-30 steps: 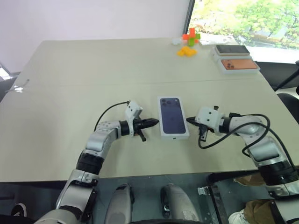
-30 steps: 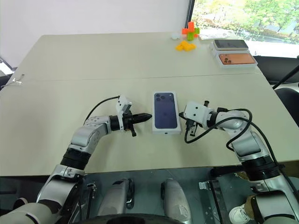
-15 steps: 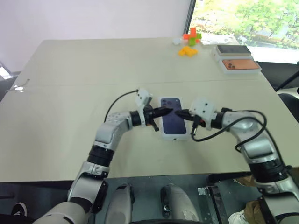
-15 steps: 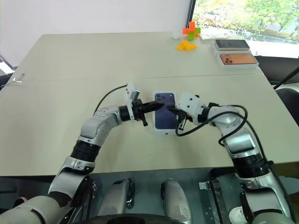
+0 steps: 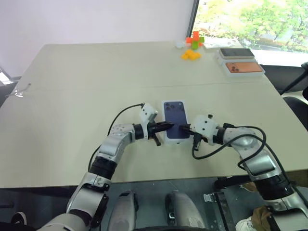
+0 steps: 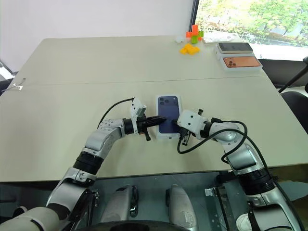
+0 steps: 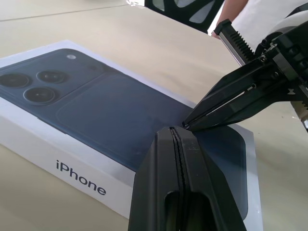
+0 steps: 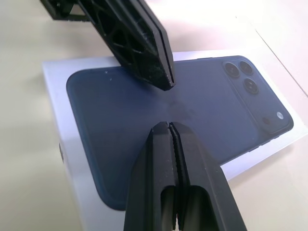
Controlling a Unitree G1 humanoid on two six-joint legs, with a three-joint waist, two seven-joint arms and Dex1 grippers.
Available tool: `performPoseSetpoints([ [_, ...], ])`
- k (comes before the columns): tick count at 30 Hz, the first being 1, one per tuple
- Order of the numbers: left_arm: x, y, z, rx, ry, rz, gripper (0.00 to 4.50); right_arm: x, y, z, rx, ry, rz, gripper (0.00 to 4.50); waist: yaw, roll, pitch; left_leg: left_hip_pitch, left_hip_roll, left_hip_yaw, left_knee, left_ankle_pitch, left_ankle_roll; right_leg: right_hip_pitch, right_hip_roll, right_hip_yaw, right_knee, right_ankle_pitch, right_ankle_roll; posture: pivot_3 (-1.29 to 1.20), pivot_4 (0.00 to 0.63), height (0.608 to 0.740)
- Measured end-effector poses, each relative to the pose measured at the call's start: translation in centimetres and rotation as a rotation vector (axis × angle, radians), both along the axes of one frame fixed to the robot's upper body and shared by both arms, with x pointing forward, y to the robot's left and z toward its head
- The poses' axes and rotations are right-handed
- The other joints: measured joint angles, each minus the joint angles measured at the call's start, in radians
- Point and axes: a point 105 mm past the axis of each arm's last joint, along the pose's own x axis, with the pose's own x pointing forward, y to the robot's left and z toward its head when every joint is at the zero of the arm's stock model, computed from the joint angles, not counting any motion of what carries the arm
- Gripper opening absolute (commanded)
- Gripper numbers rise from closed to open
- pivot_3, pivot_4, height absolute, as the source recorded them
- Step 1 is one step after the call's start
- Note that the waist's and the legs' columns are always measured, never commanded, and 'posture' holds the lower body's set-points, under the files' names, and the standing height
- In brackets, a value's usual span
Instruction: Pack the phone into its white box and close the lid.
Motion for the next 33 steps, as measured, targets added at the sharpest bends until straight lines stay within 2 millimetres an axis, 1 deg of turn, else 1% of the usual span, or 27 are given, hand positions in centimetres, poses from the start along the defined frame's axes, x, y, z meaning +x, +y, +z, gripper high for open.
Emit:
performPoseSetpoints([
  [2, 0.6, 0.5, 0.4, -0.009, 0.019, 0.028, 0.00, 0.5, -0.2, 1.0, 0.032, -0.005, -0.018, 0.06, 0.000, 0.000, 0.000, 0.000, 0.000, 0.000, 0.000, 0.000, 0.000, 0.000, 0.000, 0.000, 0.000, 0.000, 0.000, 0.00, 0.150, 0.739],
  [4, 1.2, 0.9, 1.3, -0.023, 0.003, 0.051, 0.00, 1.1, -0.5, 2.1, 0.053, -0.027, -0.037, 0.06, 0.001, 0.000, 0.000, -0.001, 0.000, 0.000, -0.001, 0.000, 0.000, -0.001, 0.000, 0.000, 0.000, 0.002, 0.003, 0.00, 0.150, 0.739],
  [6, 2.1, 1.0, 2.1, -0.038, -0.013, 0.082, 0.00, 2.1, -0.6, 3.1, 0.077, -0.058, -0.064, 0.06, 0.002, 0.000, 0.000, -0.001, 0.000, 0.001, -0.001, 0.000, 0.000, -0.001, 0.000, 0.000, 0.000, 0.002, 0.003, 0.00, 0.150, 0.739],
  [7, 2.6, 0.8, 2.3, -0.037, -0.025, 0.094, 0.00, 2.7, -0.7, 3.4, 0.079, -0.076, -0.084, 0.06, 0.002, 0.000, 0.000, -0.002, 0.000, 0.001, -0.001, 0.000, 0.000, -0.002, 0.000, 0.000, 0.000, 0.002, 0.004, 0.00, 0.150, 0.739],
  [9, 3.1, 0.2, 2.1, -0.023, -0.039, 0.113, 0.00, 3.6, -1.1, 3.1, 0.045, -0.092, -0.118, 0.06, 0.004, 0.000, 0.000, -0.002, 0.000, 0.001, -0.002, 0.000, 0.000, -0.002, 0.000, 0.000, -0.002, 0.002, 0.004, 0.00, 0.150, 0.739],
  [11, 3.1, -0.2, 0.8, 0.002, -0.025, 0.120, 0.00, 3.9, -1.2, 1.9, 0.014, -0.076, -0.140, 0.06, 0.004, 0.000, 0.000, -0.005, 0.000, 0.001, -0.003, 0.000, 0.000, -0.004, 0.000, 0.000, -0.006, 0.002, 0.004, 0.00, 0.150, 0.739],
  [12, 3.1, -0.4, 0.8, -0.003, -0.035, 0.123, 0.00, 3.9, -1.3, 1.1, -0.013, -0.065, -0.149, 0.06, 0.004, 0.000, 0.000, -0.010, 0.000, 0.001, -0.003, 0.000, 0.000, -0.007, 0.000, 0.000, -0.006, 0.002, 0.005, 0.00, 0.150, 0.739],
  [13, 3.1, -0.5, 0.9, 0.003, -0.048, 0.122, 0.00, 3.9, -1.2, 0.9, -0.026, -0.079, -0.148, 0.06, 0.003, 0.001, 0.000, -0.012, 0.000, 0.001, -0.003, 0.000, 0.000, -0.010, 0.000, 0.000, -0.006, 0.003, 0.006, 0.00, 0.150, 0.739],
  [16, 3.1, -0.6, 0.7, 0.035, -0.081, 0.117, 0.00, 4.0, -1.0, 0.8, -0.057, -0.110, -0.143, 0.06, 0.003, 0.001, -0.001, -0.012, 0.000, 0.001, -0.003, 0.000, 0.000, -0.009, 0.000, 0.000, -0.007, 0.004, 0.007, 0.00, 0.150, 0.739],
  [20, 3.1, -0.5, 0.7, 0.040, -0.084, 0.119, 0.00, 4.0, -1.1, 0.7, -0.067, -0.119, -0.149, 0.06, 0.002, 0.001, -0.001, -0.011, 0.000, 0.001, -0.001, 0.000, 0.000, -0.008, 0.000, 0.000, -0.007, 0.004, 0.007, 0.00, 0.150, 0.739],
  [25, 3.1, 0.3, 0.9, 0.026, -0.051, 0.114, 0.00, 3.9, -1.4, 1.0, 0.000, -0.064, -0.163, 0.06, 0.002, 0.001, -0.001, -0.011, 0.000, 0.001, -0.001, 0.000, 0.000, -0.008, 0.000, 0.000, -0.007, 0.004, 0.007, 0.00, 0.150, 0.739],
  [29, 3.0, 2.1, 1.3, 0.027, -0.031, 0.116, 0.00, 3.6, -1.8, 1.9, 0.102, -0.011, -0.171, 0.06, -0.002, 0.001, 0.000, -0.013, 0.000, 0.001, -0.003, 0.000, 0.000, -0.011, 0.001, 0.000, -0.007, 0.005, 0.007, 0.00, 0.150, 0.739],
  [32, 2.3, 3.2, 2.3, 0.006, -0.031, 0.097, 0.00, 2.8, -1.3, 3.3, 0.181, -0.002, -0.135, 0.06, 0.000, 0.001, 0.000, -0.014, 0.000, 0.000, -0.004, 0.000, 0.000, -0.012, 0.001, 0.000, -0.007, 0.005, 0.008, 0.00, 0.150, 0.739],
  [33, 2.0, 3.5, 2.8, -0.007, -0.034, 0.088, 0.26, 2.6, -1.1, 4.0, 0.209, 0.000, -0.118, 0.02, 0.000, 0.001, 0.000, -0.014, 0.000, 0.000, -0.004, 0.000, 0.000, -0.012, 0.001, 0.000, -0.007, 0.004, 0.008, 0.00, 0.150, 0.739],
])
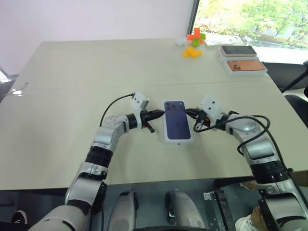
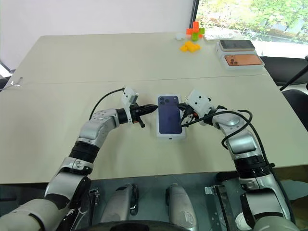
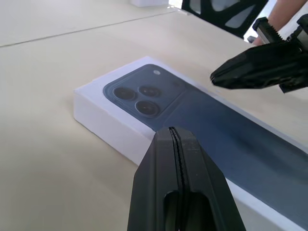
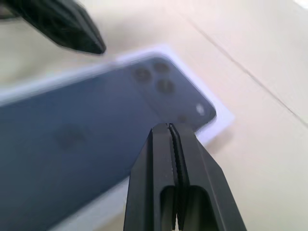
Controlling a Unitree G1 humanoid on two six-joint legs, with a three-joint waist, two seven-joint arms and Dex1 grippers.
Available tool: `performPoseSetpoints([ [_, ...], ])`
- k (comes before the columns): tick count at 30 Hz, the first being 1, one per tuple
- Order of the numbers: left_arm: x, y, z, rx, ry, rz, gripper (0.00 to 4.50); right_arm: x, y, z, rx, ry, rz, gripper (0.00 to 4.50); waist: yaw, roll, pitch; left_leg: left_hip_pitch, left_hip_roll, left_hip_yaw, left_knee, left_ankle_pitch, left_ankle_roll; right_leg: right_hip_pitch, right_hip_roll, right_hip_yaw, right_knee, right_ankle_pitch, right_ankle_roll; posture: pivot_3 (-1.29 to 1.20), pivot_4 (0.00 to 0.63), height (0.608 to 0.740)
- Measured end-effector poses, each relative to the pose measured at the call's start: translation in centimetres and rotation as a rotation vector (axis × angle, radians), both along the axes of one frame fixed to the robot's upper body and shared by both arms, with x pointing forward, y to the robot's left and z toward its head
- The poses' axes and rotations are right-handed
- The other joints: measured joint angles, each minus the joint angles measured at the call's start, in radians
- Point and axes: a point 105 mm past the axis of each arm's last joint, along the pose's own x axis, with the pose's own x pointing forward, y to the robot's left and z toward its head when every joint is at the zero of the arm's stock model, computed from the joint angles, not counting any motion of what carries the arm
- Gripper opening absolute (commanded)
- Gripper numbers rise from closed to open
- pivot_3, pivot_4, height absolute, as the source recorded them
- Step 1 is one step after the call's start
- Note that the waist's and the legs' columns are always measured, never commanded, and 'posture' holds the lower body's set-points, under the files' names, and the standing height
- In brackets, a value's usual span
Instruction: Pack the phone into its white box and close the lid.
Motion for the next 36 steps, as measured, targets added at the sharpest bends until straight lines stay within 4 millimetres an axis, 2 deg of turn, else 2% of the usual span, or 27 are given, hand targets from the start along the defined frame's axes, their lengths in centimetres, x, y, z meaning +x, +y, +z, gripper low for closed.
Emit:
performPoseSetpoints([
  [1, -0.3, 0.5, 0.8, -0.021, -0.003, -0.014, 0.55, -0.5, 0.3, 0.7, 0.040, 0.010, 0.028, 0.00, 0.000, 0.000, 0.000, 0.000, 0.000, 0.000, 0.000, 0.000, 0.000, 0.000, 0.000, 0.000, 0.000, 0.000, 0.000, 0.00, 0.150, 0.739],
  [2, -0.8, 1.2, 1.6, -0.033, -0.010, -0.035, 0.88, -1.3, 0.6, 1.3, 0.075, 0.025, 0.068, 0.26, 0.000, 0.000, 0.000, 0.000, 0.000, 0.000, 0.000, 0.000, 0.000, 0.000, 0.000, 0.000, 0.000, 0.000, 0.000, 0.00, 0.150, 0.739],
  [4, -1.3, 3.1, 2.8, -0.027, -0.038, -0.040, 1.84, -2.5, 0.5, 1.8, 0.083, 0.042, 0.122, 0.88, 0.000, 0.000, 0.000, 0.000, 0.000, 0.000, 0.000, 0.000, 0.000, 0.000, 0.000, 0.000, -0.001, 0.000, 0.000, 0.00, 0.150, 0.739],
  [6, -1.7, 5.1, 3.4, -0.007, -0.063, -0.026, 2.80, -3.2, -0.1, 1.5, 0.079, 0.059, 0.136, 1.79, 0.000, 0.000, 0.000, 0.001, 0.000, 0.000, 0.000, 0.000, 0.000, 0.001, 0.000, 0.000, -0.002, 0.000, 0.000, 0.00, 0.150, 0.739],
  [9, -2.8, 7.8, 2.6, 0.027, -0.055, -0.014, 4.33, -4.0, -1.0, 0.8, 0.055, 0.074, 0.137, 3.37, -0.001, 0.000, 0.000, 0.000, 0.000, 0.001, 0.000, 0.000, 0.000, 0.001, -0.001, 0.000, -0.003, 0.000, -0.001, 0.00, 0.150, 0.739],
  [10, -3.1, 8.6, 2.3, 0.040, -0.051, -0.011, 4.50, -4.1, -1.4, 0.8, 0.048, 0.071, 0.134, 3.88, 0.000, 0.000, 0.000, 0.000, 0.000, 0.001, 0.000, 0.000, 0.000, 0.001, -0.002, 0.000, -0.003, 0.000, -0.002, 0.00, 0.150, 0.739],
  [11, -3.4, 9.3, 1.9, 0.055, -0.045, -0.004, 4.50, -4.3, -1.8, 0.8, 0.040, 0.067, 0.129, 4.41, 0.000, 0.000, 0.000, 0.000, 0.000, 0.002, 0.000, 0.000, 0.000, 0.001, -0.002, 0.000, -0.003, -0.001, -0.002, 0.00, 0.150, 0.739],
  [12, -3.6, 10.1, 1.7, 0.063, -0.046, 0.010, 4.50, -4.4, -2.2, 0.7, 0.031, 0.063, 0.128, 4.47, 0.001, 0.000, 0.000, 0.000, 0.001, 0.002, 0.000, 0.000, 0.000, 0.001, -0.002, 0.000, -0.004, -0.001, -0.003, 0.00, 0.150, 0.739],
  [19, -4.6, 14.9, 0.2, 0.134, -0.048, 0.114, 4.50, -5.5, -4.8, 0.4, 0.002, 0.052, 0.091, 4.47, 0.003, 0.000, 0.000, 0.000, 0.001, 0.002, 0.000, 0.000, 0.000, 0.001, -0.003, 0.001, -0.005, -0.002, -0.005, 0.00, 0.150, 0.739],
  [23, -4.9, 17.1, 0.6, 0.174, -0.049, 0.155, 4.50, -6.1, -6.2, 0.4, -0.015, 0.060, 0.078, 4.47, 0.003, 0.000, 0.000, 0.000, 0.001, 0.002, 0.000, 0.000, 0.000, 0.001, -0.003, 0.001, -0.005, -0.002, -0.005, 0.00, 0.150, 0.739],
  [27, -4.7, 18.4, 1.5, 0.210, -0.080, 0.210, 4.50, -6.2, -7.7, 0.4, -0.007, 0.062, 0.036, 4.47, 0.002, 0.000, 0.000, 0.000, 0.001, 0.003, 0.000, 0.000, 0.000, 0.001, -0.004, 0.002, -0.005, -0.002, -0.006, 0.00, 0.150, 0.739],
  [30, -4.6, 18.6, 1.6, 0.212, -0.078, 0.226, 4.50, -6.2, -8.4, 0.3, -0.012, 0.062, 0.015, 4.47, 0.002, 0.000, 0.000, 0.000, 0.001, 0.003, 0.000, 0.000, 0.000, 0.001, -0.004, 0.002, -0.005, -0.002, -0.006, 0.00, 0.150, 0.739],
  [36, -4.7, 18.6, 2.0, 0.215, -0.097, 0.239, 4.50, -6.2, -8.5, 0.2, -0.015, 0.056, 0.024, 4.47, 0.001, 0.000, 0.000, 0.000, 0.001, 0.003, -0.001, 0.000, 0.000, 0.001, -0.003, 0.002, -0.005, -0.002, -0.005, 0.00, 0.150, 0.739],
])
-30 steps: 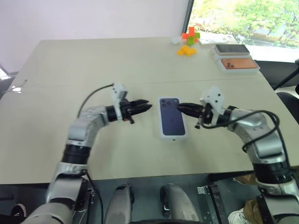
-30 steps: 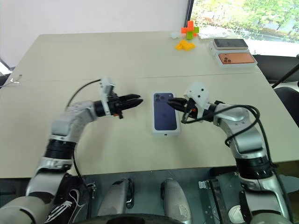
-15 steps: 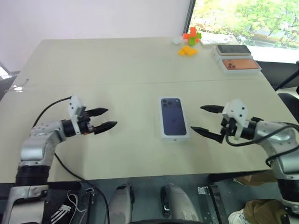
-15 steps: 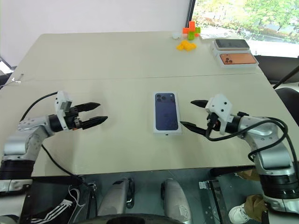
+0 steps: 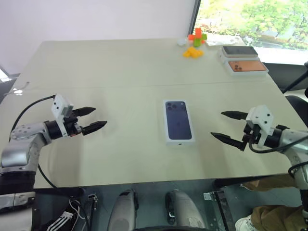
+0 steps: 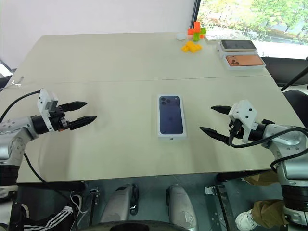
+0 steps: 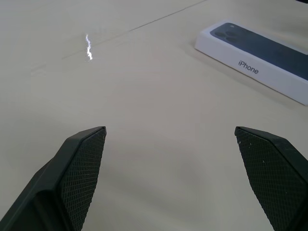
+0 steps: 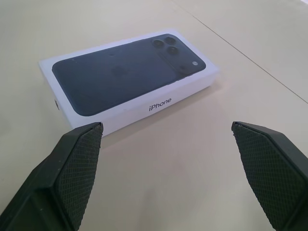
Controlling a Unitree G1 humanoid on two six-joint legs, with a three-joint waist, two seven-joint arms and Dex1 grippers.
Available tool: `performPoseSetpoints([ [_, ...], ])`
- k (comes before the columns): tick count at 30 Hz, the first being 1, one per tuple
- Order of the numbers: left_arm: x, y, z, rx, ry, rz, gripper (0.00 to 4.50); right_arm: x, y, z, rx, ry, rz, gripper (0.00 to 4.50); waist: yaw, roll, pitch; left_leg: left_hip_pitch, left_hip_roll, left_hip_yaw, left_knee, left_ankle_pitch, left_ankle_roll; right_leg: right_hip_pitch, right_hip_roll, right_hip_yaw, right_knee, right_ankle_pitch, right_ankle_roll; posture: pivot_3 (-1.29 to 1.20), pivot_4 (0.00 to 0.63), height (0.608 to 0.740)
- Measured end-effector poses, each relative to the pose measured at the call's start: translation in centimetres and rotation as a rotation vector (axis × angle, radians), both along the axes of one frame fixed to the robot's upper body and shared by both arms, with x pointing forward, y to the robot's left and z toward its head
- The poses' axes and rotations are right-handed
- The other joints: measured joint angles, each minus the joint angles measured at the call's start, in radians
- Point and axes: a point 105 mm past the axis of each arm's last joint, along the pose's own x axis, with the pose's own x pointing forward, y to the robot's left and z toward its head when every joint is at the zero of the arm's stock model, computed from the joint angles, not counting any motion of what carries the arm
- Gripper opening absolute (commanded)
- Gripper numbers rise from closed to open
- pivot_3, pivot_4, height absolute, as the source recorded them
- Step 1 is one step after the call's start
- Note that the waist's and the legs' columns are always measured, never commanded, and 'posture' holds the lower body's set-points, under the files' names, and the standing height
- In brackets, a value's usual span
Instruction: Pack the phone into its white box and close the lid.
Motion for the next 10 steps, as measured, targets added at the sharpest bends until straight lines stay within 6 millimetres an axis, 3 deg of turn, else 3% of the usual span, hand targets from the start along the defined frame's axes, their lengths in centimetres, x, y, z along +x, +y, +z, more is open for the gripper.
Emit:
performPoseSetpoints([
  [10, -1.2, 0.9, -1.4, -0.002, 0.060, 0.047, 4.50, 0.1, -0.4, -0.2, -0.014, 0.009, -0.012, 4.47, 0.000, 0.000, 0.000, 0.000, 0.000, 0.000, 0.000, 0.000, 0.000, 0.000, 0.000, 0.001, 0.000, 0.000, 0.000, 0.00, 0.150, 0.739],
])
